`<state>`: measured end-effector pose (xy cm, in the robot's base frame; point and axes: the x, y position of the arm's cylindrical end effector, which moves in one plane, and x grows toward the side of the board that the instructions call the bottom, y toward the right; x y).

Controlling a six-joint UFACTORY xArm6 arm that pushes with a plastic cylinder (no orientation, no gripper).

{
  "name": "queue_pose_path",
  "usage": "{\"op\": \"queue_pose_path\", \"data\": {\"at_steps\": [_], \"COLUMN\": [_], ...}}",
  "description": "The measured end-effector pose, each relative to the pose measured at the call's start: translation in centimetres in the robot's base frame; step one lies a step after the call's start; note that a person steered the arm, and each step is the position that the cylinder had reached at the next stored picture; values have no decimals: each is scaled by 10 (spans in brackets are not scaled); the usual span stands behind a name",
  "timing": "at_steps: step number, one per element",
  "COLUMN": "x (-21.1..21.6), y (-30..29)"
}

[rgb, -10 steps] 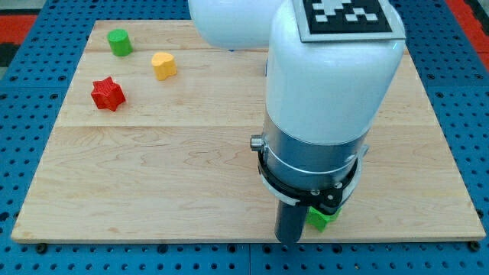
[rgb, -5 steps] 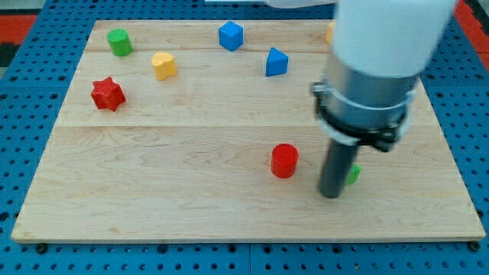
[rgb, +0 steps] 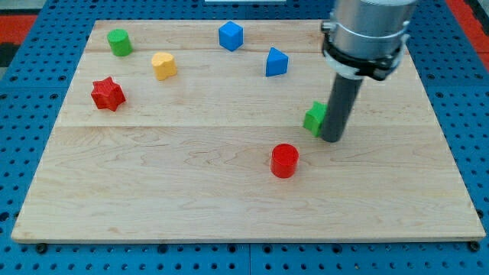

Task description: Slide the green star to the center of the board

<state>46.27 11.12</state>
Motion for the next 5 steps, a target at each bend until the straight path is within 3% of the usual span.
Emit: {"op": "queue_pose_path", "data": {"at_steps": [3, 5], "x": [-67, 13], "y": [-58, -43]}}
